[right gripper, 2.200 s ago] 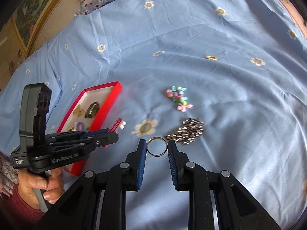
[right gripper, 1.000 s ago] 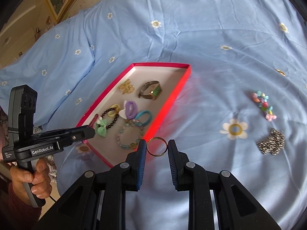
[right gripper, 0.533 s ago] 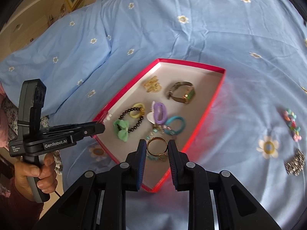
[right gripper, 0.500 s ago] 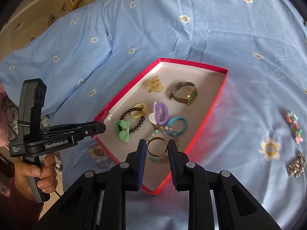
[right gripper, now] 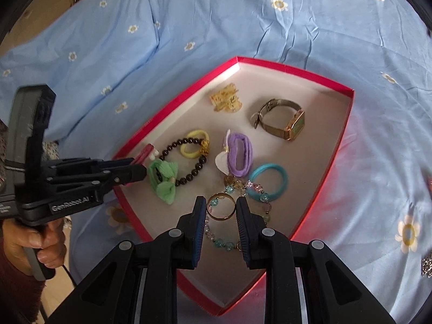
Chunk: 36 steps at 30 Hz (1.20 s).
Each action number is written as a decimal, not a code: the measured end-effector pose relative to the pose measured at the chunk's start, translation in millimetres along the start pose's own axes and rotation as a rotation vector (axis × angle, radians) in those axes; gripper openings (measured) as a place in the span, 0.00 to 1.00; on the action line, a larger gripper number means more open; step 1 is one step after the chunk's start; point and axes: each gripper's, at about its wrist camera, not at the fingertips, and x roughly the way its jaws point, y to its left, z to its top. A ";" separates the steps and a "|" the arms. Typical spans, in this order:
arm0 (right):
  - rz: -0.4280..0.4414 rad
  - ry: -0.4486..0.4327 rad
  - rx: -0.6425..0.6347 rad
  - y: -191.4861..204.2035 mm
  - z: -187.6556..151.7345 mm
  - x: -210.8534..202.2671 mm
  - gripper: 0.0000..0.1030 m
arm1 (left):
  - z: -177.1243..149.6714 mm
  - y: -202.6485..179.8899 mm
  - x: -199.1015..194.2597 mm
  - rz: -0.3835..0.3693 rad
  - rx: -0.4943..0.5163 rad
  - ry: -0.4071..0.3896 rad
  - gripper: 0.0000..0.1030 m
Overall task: Organize jewelry
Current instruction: 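Carry the pink clip and gold ring over the tray and lower them, then open both grippers to release the pink clip and ring in the tray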
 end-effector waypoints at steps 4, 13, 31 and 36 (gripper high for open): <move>-0.019 0.032 -0.020 2.2 -0.2 9.7 0.22 | -0.8 1.3 4.3 -0.004 -0.001 0.013 0.17; -0.022 0.048 -0.041 3.5 -0.4 14.3 0.23 | -2.3 -1.1 5.9 0.012 0.010 0.014 0.19; 0.006 -0.014 0.015 -4.0 0.9 -7.1 0.28 | -1.8 0.0 -5.8 0.004 -0.027 -0.009 0.34; 0.013 -0.128 0.056 -8.9 -3.1 -34.1 0.49 | -8.2 5.6 -22.5 -0.017 -0.098 -0.077 0.62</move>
